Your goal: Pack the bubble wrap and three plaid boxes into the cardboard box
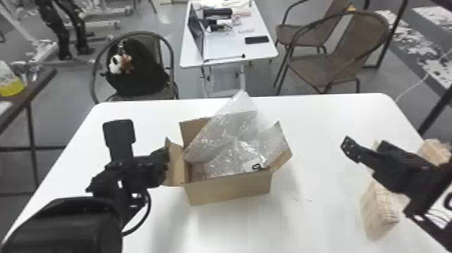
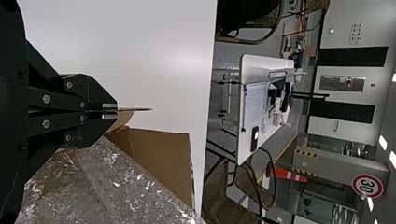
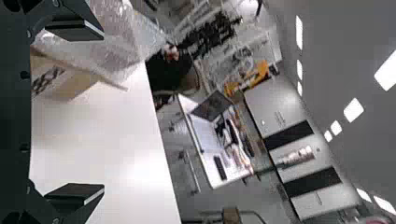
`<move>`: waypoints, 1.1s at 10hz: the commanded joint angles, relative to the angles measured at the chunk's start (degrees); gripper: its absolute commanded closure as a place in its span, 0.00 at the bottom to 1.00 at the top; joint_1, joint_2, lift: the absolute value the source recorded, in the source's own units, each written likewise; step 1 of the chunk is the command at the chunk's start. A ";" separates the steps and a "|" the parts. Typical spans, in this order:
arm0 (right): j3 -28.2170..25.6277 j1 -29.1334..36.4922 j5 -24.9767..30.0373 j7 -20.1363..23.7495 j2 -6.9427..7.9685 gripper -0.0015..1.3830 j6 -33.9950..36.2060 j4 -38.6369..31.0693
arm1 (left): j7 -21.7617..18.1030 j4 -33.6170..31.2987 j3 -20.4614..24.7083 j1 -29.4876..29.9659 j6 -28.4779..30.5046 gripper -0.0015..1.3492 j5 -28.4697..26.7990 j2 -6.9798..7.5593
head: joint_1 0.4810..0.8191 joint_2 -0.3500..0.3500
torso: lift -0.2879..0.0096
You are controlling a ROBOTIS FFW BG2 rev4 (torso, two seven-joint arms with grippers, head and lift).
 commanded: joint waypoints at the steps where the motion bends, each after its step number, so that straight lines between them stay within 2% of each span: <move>1: -2.73 7.28 13.71 -0.60 4.54 0.11 -2.06 -7.57 | -0.04 -0.18 0.59 0.56 -0.22 0.90 0.40 -0.32 | 0.63 0.61 | 0.66; 2: -2.73 10.53 20.13 -0.60 5.50 0.11 -6.63 -9.07 | -0.04 -0.26 0.94 0.91 -0.49 0.90 0.75 -0.32 | 0.63 0.57 | 0.66; 5: 0.17 17.82 25.14 -2.71 5.86 0.11 -22.36 -5.73 | -0.04 -0.35 1.29 1.35 -0.84 0.90 1.01 -0.32 | 0.63 0.50 | 0.66; 6: 0.79 20.37 26.19 -5.17 5.86 0.11 -26.85 -4.23 | -0.04 -0.35 1.38 1.61 -1.01 0.90 1.10 -0.32 | 0.63 0.50 | 0.66; 7: 1.31 21.25 25.93 -7.02 5.86 0.11 -30.80 -1.42 | -0.04 -0.44 1.65 1.79 -1.01 0.90 1.19 -0.32 | 0.63 0.51 | 0.66; 9: 1.40 20.64 24.96 -6.76 5.77 0.11 -33.79 3.94 | -0.13 -0.44 1.56 1.79 -1.19 0.90 1.37 -0.32 | 0.63 0.49 | 0.66; 11: 1.31 18.61 22.50 -2.98 4.01 0.11 -36.60 10.45 | -0.13 -0.44 1.56 1.88 -1.19 0.90 1.54 -0.32 | 0.63 0.49 | 0.66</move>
